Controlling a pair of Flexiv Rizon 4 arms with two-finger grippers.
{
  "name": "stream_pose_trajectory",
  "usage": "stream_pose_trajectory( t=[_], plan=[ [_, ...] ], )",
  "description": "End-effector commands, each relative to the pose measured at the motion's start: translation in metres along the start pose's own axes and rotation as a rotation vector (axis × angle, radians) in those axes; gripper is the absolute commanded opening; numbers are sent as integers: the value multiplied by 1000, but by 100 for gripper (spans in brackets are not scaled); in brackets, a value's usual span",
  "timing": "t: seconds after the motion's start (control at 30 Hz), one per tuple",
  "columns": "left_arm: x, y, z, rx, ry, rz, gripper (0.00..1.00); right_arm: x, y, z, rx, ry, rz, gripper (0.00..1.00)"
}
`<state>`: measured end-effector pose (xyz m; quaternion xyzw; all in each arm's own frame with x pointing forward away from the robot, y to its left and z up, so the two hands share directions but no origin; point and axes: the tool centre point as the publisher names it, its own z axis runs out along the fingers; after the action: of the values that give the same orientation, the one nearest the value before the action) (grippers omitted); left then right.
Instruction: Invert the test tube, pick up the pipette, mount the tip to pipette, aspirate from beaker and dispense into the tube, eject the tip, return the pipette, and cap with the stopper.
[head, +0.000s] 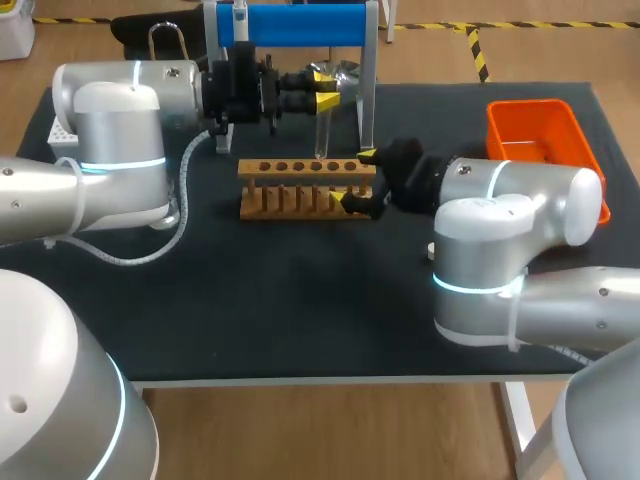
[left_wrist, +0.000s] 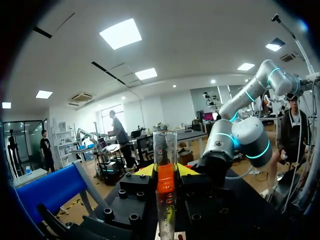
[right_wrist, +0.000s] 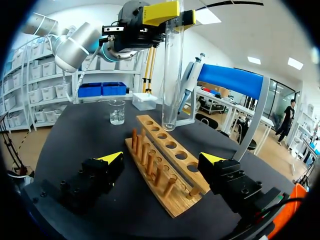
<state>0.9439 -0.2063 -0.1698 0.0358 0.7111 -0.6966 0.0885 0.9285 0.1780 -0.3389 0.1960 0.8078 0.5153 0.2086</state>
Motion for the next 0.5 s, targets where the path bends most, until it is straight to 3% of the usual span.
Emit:
stream_pose_trajectory(
  t=[0.03,0.5],
  plan=[
    [-1,0,0,-2,1,-1,0,2,0,5,5,-17,0,100],
    [-1,0,0,-2,1,-1,0,1,-2,6,14,-28,4,100]
  ],
)
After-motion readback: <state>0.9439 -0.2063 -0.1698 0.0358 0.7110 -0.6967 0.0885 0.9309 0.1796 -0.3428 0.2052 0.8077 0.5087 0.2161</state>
